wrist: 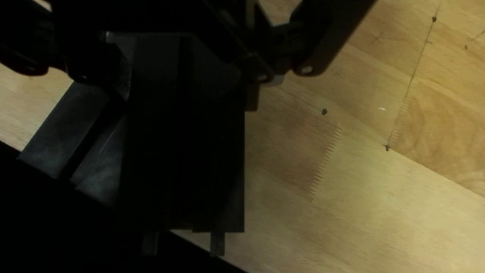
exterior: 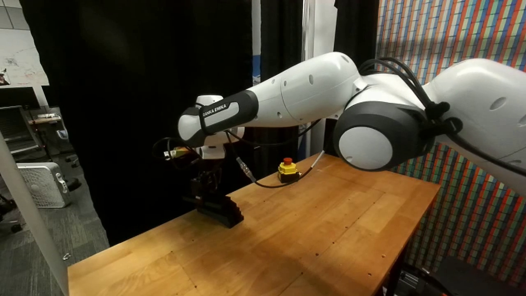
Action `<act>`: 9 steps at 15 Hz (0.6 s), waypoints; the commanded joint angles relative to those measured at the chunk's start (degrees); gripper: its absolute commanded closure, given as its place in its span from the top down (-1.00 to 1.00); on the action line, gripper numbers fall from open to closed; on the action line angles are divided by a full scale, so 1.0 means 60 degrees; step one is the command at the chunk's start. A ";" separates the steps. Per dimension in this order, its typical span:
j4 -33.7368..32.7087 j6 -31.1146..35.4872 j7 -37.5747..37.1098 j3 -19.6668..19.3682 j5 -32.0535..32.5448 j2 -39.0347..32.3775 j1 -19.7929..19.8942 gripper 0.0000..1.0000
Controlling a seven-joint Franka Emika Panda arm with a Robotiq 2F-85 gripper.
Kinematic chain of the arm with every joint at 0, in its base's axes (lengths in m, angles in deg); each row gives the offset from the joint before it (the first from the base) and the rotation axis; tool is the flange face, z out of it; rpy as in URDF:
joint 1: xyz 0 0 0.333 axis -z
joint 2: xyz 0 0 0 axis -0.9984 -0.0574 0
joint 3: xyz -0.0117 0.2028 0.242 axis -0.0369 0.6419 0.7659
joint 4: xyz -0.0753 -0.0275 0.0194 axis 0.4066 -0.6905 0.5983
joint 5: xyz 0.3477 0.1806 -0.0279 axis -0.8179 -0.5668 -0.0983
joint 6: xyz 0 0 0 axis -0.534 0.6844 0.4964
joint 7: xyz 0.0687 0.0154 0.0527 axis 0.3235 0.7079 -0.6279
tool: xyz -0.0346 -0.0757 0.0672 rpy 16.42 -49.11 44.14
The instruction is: Stack the black objects together
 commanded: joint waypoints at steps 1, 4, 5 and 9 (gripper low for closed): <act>0.0369 -0.0179 -0.0369 -0.1410 -0.1125 0.0107 -0.0861 -0.08; 0.0634 -0.0312 -0.0368 -0.2337 -0.1922 0.0064 -0.1493 -0.08; 0.0717 -0.0359 -0.0368 -0.2503 -0.2056 0.0069 -0.1589 -0.08; 0.0976 -0.0384 -0.0361 -0.3106 -0.2473 0.0030 -0.1989 -0.08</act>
